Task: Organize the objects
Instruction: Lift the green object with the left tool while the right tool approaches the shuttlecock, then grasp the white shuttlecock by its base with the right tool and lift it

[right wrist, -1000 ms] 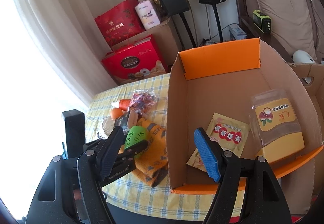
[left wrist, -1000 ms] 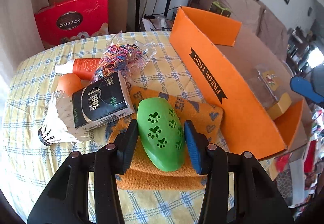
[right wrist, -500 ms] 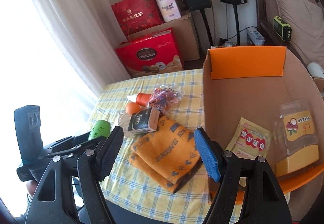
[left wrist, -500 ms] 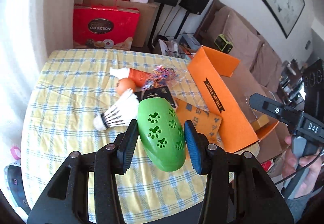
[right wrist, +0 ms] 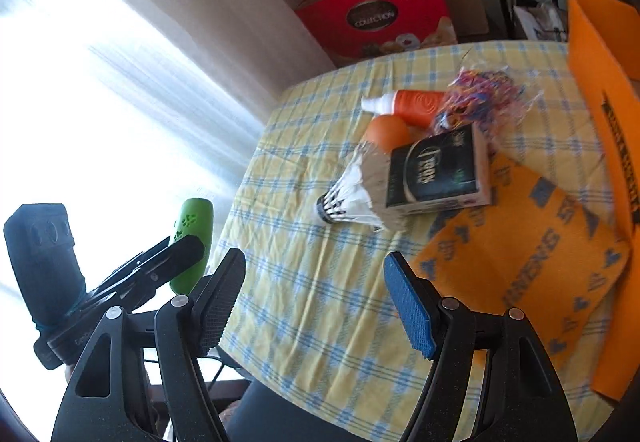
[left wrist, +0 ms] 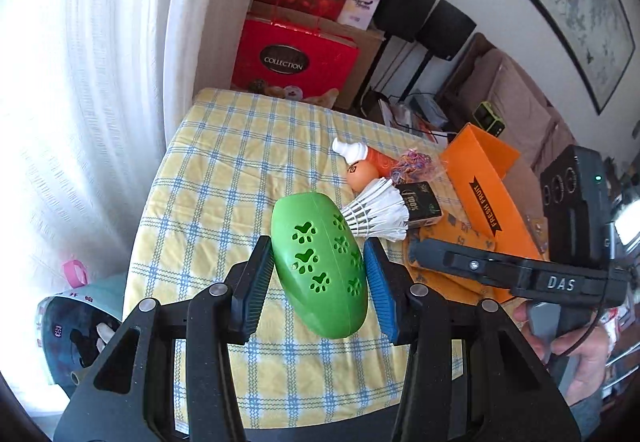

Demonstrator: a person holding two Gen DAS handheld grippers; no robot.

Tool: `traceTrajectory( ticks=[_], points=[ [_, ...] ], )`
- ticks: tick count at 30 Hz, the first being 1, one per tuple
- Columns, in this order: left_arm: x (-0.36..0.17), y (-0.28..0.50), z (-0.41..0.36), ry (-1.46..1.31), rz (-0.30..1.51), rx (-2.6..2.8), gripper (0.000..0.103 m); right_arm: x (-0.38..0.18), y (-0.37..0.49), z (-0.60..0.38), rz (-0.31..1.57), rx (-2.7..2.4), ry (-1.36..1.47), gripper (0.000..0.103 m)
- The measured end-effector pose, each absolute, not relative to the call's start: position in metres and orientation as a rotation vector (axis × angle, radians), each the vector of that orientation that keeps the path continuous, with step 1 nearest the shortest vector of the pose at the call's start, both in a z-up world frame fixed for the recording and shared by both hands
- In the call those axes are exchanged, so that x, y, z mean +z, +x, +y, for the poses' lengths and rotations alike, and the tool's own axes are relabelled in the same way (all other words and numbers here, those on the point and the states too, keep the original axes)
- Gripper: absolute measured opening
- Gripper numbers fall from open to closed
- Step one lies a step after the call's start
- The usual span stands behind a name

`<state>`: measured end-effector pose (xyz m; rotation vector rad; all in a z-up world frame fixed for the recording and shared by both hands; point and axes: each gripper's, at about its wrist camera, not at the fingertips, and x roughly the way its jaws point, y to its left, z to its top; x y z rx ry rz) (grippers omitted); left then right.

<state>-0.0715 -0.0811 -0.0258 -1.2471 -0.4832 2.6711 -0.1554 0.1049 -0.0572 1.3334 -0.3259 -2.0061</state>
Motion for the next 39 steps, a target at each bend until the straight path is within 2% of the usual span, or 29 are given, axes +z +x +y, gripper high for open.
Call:
traceTrajectory(
  ticks=[10, 16, 18, 20, 22, 24, 25, 27, 34, 39],
  points=[
    [-0.034, -0.067, -0.100, -1.250, -0.520, 2.683, 0.043, -0.092, -0.186, 0.072, -0.494, -2.117, 1.418, 0.067],
    [-0.040, -0.064, -0.107, -1.255, -0.544, 2.672, 0.043, -0.094, -0.192, 0.057, -0.449, -2.249, 1.412, 0.065],
    [-0.043, -0.064, -0.109, -1.261, -0.554, 2.668, 0.043, -0.095, -0.193, 0.051, -0.413, -2.287, 1.413, 0.061],
    [-0.044, -0.063, -0.111, -1.263, -0.562, 2.668, 0.043, -0.100, -0.192, 0.046, -0.394, -2.310, 1.418, 0.049],
    [-0.045, -0.062, -0.113, -1.264, -0.568, 2.667, 0.043, -0.103, -0.192, 0.040, -0.366, -2.317, 1.421, 0.047],
    [-0.044, -0.062, -0.113, -1.264, -0.567, 2.667, 0.043, -0.102, -0.191, 0.033, -0.318, -2.338, 1.397, 0.040],
    [-0.044, -0.062, -0.114, -1.264, -0.565, 2.667, 0.043, -0.102, -0.190, 0.031, -0.316, -2.320, 1.392, 0.032],
    [-0.044, -0.062, -0.113, -1.262, -0.563, 2.667, 0.043, -0.102, -0.188, 0.027, -0.309, -2.289, 1.393, 0.026],
    [-0.041, -0.062, -0.112, -1.254, -0.570, 2.658, 0.043, -0.099, -0.182, 0.025, -0.283, -2.220, 1.361, 0.025],
    [-0.036, -0.066, -0.102, -1.245, -0.554, 2.640, 0.043, -0.074, -0.170, 0.043, -0.244, -2.199, 1.313, 0.026]
  ],
)
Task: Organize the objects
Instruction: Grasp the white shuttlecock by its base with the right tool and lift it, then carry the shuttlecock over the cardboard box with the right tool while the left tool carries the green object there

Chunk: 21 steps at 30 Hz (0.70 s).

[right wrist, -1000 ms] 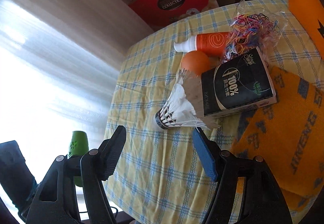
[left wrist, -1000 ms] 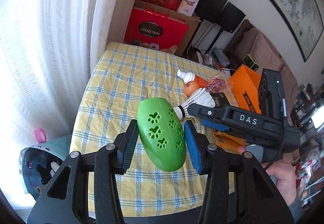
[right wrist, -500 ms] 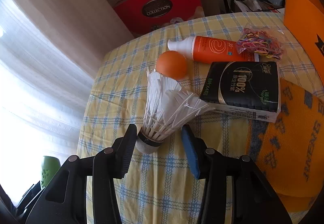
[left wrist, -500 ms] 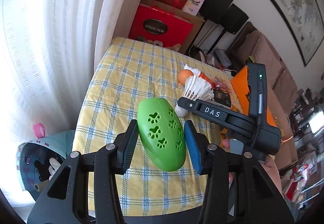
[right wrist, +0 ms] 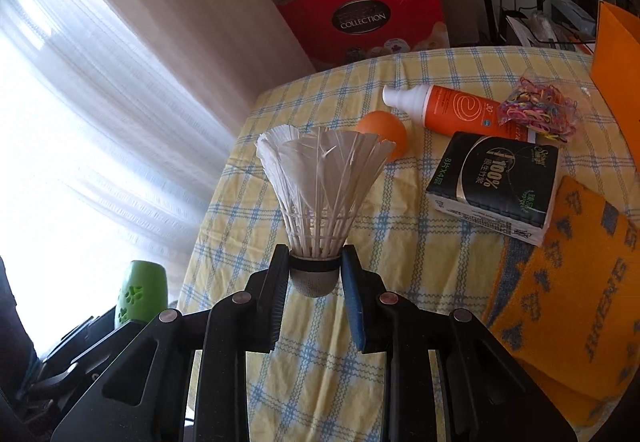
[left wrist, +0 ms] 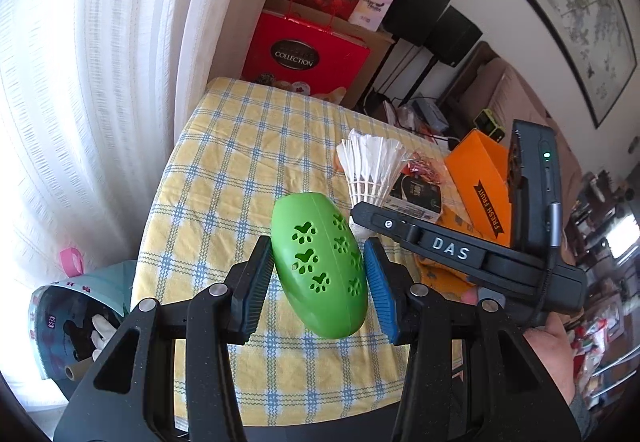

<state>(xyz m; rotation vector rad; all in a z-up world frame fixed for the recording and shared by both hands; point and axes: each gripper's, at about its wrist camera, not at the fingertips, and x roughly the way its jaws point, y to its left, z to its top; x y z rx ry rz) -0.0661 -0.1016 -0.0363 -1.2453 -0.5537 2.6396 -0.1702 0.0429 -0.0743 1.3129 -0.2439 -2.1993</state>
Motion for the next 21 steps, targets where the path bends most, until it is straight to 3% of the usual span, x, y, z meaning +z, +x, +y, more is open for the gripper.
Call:
traceTrajectory(
  ticks=[5, 21],
  points=[
    [-0.026, -0.072, -0.074, -1.222, -0.515, 2.588, 0.043, -0.040, -0.159, 0.073, -0.184, -2.230, 1.245, 0.026],
    [0.005, -0.098, 0.080, -1.154, -0.351, 2.315, 0.043, 0.032, -0.150, 0.225, -0.270, -2.428, 1.133, 0.026]
  ],
)
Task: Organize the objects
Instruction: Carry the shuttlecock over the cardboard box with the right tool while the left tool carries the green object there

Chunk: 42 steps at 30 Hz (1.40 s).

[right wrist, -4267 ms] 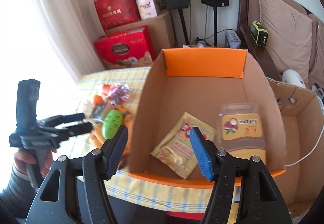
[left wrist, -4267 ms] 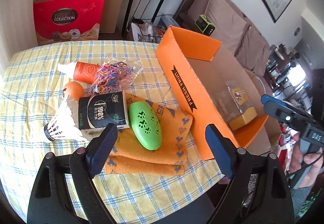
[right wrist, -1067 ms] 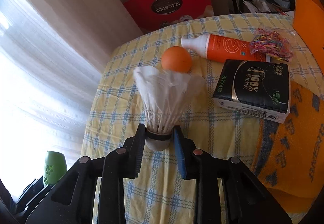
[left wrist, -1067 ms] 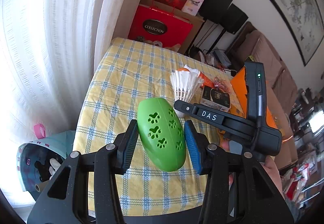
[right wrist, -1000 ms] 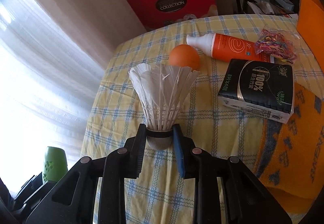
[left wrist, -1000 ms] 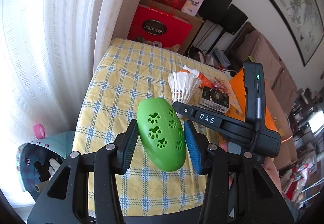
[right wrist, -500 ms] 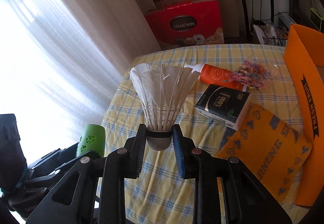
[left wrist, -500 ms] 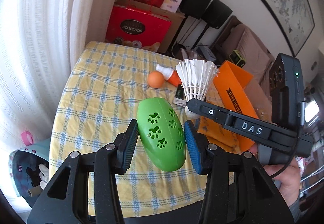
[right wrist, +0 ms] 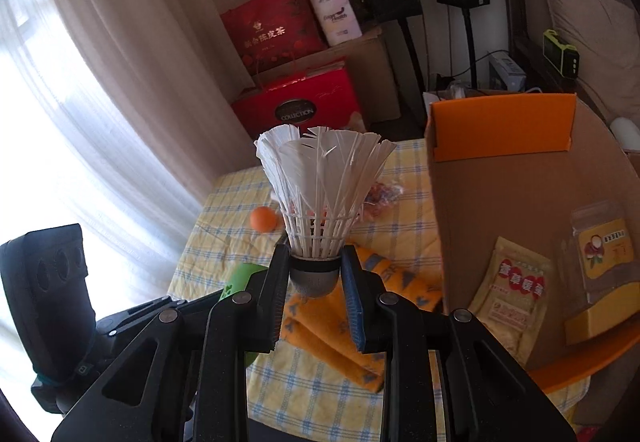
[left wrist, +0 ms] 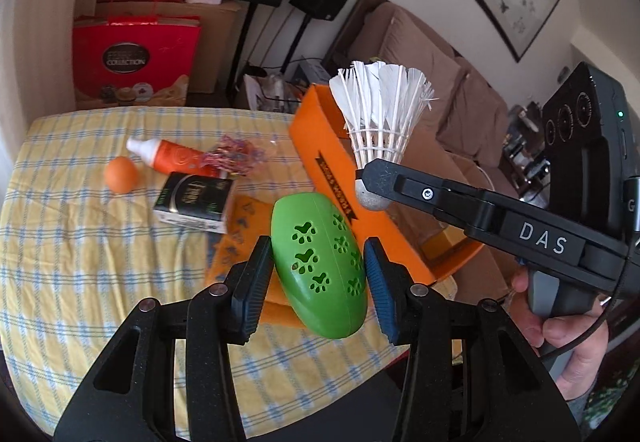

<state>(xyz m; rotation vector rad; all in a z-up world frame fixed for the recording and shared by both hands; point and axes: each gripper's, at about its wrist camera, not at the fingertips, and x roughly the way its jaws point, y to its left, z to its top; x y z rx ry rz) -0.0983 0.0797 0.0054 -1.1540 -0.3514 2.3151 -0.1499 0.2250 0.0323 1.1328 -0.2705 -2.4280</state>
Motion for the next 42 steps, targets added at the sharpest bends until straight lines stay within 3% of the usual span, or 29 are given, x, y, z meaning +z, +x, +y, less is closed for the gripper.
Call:
traceTrajectory(
  ticks=[16, 29, 34, 36, 42],
  points=[
    [0.004, -0.116, 0.196, -1.181, -0.221, 2.191, 0.043, 0.047, -0.141, 0.348, -0.421, -2.571, 1.131, 0.026],
    [-0.027, -0.130, 0.282, -1.247, 0.007, 2.178, 0.043, 0.041, -0.134, 0.408, -0.524, -2.618, 1.139, 0.026],
    [-0.027, -0.130, 0.284, -1.237, -0.016, 2.178, 0.056, 0.034, -0.137, 0.416, -0.547, -2.613, 1.153, 0.026],
    [-0.024, -0.129, 0.279, -1.226, -0.036, 2.186, 0.067, 0.033, -0.138, 0.416, -0.552, -2.610, 1.153, 0.026],
    [-0.009, -0.128, 0.243, -1.216, -0.119, 2.211, 0.071, 0.029, -0.141, 0.409, -0.548, -2.592, 1.165, 0.026]
  ],
)
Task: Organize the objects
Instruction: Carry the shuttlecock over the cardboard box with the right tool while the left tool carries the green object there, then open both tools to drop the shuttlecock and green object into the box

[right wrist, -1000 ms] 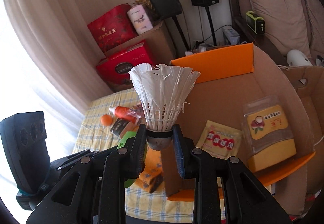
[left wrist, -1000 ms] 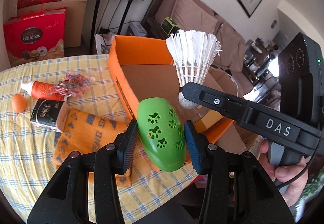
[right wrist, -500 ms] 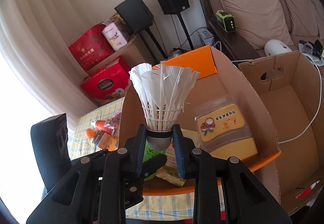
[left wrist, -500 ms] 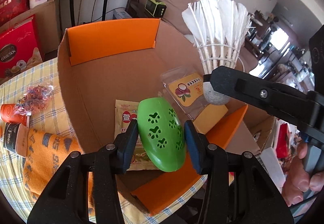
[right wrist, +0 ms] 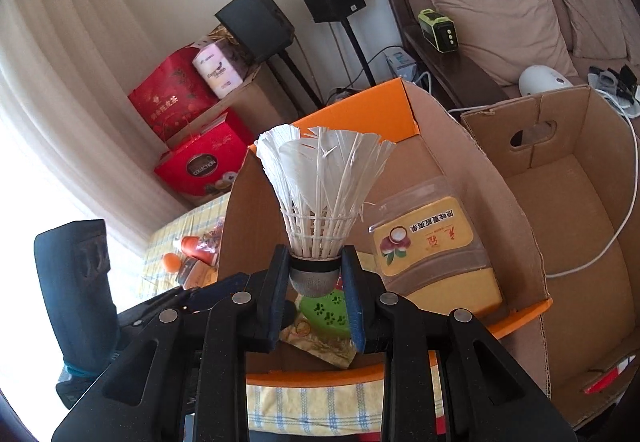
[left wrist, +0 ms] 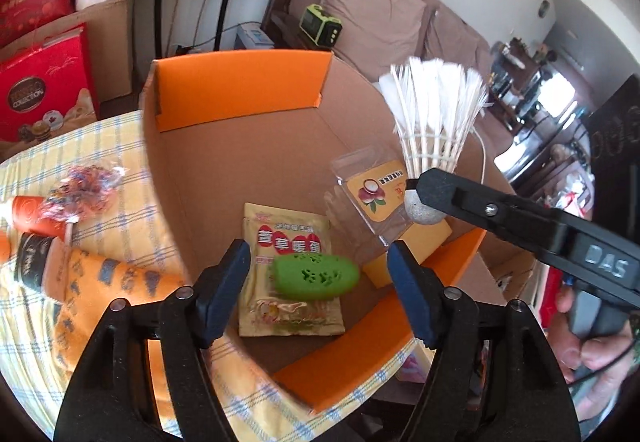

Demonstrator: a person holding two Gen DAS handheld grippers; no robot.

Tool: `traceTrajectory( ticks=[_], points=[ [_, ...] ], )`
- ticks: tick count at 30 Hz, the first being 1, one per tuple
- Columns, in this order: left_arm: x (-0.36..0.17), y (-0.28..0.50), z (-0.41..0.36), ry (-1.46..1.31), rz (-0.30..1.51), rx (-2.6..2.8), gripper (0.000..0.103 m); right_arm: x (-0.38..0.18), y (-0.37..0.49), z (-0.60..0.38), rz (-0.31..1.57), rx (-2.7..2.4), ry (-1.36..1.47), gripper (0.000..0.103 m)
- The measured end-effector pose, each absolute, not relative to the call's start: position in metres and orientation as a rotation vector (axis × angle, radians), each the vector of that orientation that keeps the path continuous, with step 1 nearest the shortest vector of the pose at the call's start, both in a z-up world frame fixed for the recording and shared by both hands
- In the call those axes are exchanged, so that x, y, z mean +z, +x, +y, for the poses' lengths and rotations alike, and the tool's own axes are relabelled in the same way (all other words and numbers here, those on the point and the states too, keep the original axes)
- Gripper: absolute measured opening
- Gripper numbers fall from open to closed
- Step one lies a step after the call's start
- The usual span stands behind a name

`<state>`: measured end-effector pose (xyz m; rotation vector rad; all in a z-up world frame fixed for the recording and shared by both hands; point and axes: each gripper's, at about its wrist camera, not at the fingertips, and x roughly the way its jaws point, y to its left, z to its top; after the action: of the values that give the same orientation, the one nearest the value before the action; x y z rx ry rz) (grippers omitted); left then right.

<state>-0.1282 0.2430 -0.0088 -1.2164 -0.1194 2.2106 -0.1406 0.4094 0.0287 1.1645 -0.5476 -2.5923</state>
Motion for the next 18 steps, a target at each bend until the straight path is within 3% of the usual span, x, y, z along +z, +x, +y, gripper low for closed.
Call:
traceTrajectory(
  ticks=[12, 15, 18],
  points=[
    [0.019, -0.115, 0.169, -1.148, -0.195, 2.329, 0.078, -0.013, -0.158, 0.352, -0.449, -2.430, 1.317, 0.026],
    [0.018, -0.115, 0.156, -1.160, -0.219, 2.337, 0.078, -0.024, -0.161, 0.340, -0.434, -2.385, 1.364, 0.029],
    [0.014, -0.113, 0.146, -1.174, -0.237, 2.345, 0.078, -0.032, -0.164, 0.334, -0.435, -2.370, 1.394, 0.040]
  ],
)
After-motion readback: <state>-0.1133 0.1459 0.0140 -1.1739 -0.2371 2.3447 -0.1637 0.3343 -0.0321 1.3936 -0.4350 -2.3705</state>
